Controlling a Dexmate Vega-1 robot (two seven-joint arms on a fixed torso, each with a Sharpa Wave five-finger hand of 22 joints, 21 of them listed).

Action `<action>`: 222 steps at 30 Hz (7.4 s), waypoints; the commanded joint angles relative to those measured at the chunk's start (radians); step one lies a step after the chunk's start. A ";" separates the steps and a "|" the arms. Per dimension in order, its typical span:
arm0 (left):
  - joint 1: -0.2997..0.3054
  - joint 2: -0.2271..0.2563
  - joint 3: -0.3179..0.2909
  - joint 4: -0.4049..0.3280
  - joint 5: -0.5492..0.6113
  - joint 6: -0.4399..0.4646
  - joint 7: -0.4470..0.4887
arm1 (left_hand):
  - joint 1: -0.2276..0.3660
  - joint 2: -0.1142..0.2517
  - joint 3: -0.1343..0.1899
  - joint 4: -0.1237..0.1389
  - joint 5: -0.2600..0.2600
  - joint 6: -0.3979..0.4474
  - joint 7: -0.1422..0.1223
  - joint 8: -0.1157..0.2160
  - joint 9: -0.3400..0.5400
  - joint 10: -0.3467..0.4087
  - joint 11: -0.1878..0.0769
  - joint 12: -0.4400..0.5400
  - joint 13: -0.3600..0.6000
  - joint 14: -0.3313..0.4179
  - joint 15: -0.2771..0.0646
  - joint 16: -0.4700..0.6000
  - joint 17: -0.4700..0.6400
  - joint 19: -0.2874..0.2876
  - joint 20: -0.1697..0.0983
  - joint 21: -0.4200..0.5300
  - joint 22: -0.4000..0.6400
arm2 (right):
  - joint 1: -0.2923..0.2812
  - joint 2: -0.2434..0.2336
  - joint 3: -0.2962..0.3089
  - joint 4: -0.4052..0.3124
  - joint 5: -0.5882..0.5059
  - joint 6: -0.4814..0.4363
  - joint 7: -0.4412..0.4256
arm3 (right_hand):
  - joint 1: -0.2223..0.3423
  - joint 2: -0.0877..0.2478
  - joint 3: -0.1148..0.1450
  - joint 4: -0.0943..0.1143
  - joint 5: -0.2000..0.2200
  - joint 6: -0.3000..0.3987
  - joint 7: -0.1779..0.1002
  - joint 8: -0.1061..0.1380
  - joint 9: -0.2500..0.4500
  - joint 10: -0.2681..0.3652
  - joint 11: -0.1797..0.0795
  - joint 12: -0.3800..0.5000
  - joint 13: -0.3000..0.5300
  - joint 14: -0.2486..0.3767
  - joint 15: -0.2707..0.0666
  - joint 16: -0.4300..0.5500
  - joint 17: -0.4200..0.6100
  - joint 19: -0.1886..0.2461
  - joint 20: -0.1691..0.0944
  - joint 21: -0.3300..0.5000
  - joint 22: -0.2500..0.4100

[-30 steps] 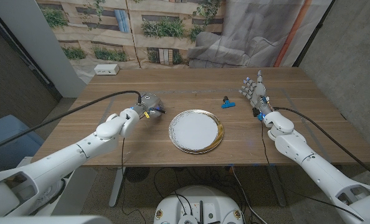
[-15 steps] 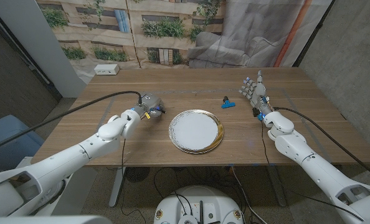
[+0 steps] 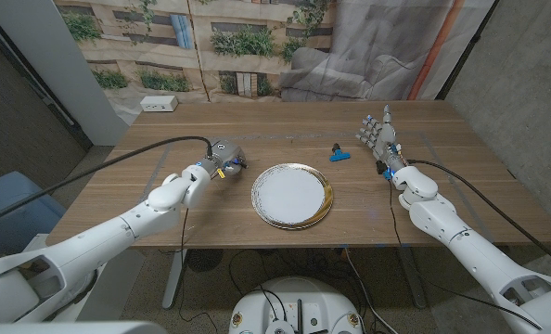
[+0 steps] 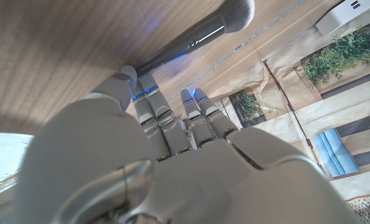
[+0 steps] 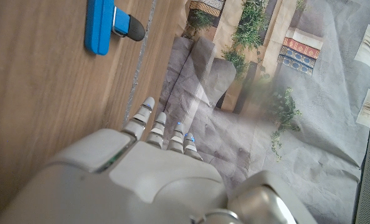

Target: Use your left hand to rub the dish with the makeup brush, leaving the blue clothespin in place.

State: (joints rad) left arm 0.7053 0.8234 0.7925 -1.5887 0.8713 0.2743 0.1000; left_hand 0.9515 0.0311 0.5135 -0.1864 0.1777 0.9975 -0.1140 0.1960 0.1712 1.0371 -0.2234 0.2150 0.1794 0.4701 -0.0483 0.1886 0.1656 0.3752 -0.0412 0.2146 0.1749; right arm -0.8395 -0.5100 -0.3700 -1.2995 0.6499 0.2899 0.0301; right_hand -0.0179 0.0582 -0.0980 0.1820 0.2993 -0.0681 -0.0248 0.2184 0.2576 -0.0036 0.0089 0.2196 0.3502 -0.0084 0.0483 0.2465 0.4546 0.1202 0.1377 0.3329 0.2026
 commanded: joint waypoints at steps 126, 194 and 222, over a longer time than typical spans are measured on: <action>0.358 -0.140 -0.360 -0.403 -0.824 -0.115 0.245 | 0.150 -0.005 -0.108 0.008 -0.001 0.173 0.015 0.010 0.021 0.213 -0.004 0.009 0.010 0.178 -0.174 0.006 0.008 0.065 -0.031 0.001 0.004 | 0.000 0.000 0.000 0.000 0.000 0.000 0.000 | -0.004 0.107 -0.003 0.008 0.006 -0.008 0.000 0.005 0.002 -0.005 0.001 0.006 0.004 -0.001 0.008 0.001 0.002 -0.001 0.005 0.006 0.005; 0.284 -0.257 -0.228 -0.093 -1.140 -0.518 0.005 | 0.155 0.004 -0.148 0.018 -0.002 0.163 -0.009 0.001 0.024 0.214 -0.004 -0.009 0.011 0.144 -0.174 -0.008 0.006 0.061 -0.034 -0.003 0.008 | 0.001 -0.001 0.000 0.002 0.002 0.001 0.006 | -0.004 0.107 -0.003 0.008 0.007 -0.009 0.001 0.005 0.002 -0.005 0.003 0.006 0.004 0.000 0.009 0.002 0.002 -0.001 0.004 0.006 0.005; 0.272 -0.284 -0.202 -0.015 -1.113 -0.551 -0.001 | 0.157 0.011 -0.161 0.018 -0.002 0.158 -0.014 0.000 0.024 0.209 -0.004 -0.013 0.011 0.135 -0.175 -0.008 0.007 0.047 -0.034 -0.007 0.008 | 0.001 -0.001 0.000 0.003 0.002 0.001 0.007 | -0.004 0.107 -0.003 0.008 0.007 -0.009 0.001 0.005 0.002 -0.004 0.004 0.007 0.004 0.000 0.010 0.002 0.002 -0.002 0.005 0.006 0.005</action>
State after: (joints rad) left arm 0.9816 0.5479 0.5841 -1.6279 -0.2523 -0.2671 0.0952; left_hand 1.1058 0.0294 0.3576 -0.1686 0.1691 1.1539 -0.1216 0.1971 0.1926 1.2378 -0.2182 0.2030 0.1885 0.6088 -0.0556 0.1810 0.1701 0.4229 -0.0461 0.2103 0.1792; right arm -0.8385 -0.5105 -0.3704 -1.2971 0.6515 0.2911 0.0359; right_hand -0.0179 0.0582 -0.0980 0.1820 0.2992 -0.0681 -0.0247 0.2184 0.2575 -0.0035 0.0089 0.2196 0.3502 -0.0084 0.0483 0.2464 0.4546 0.1202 0.1377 0.3329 0.2019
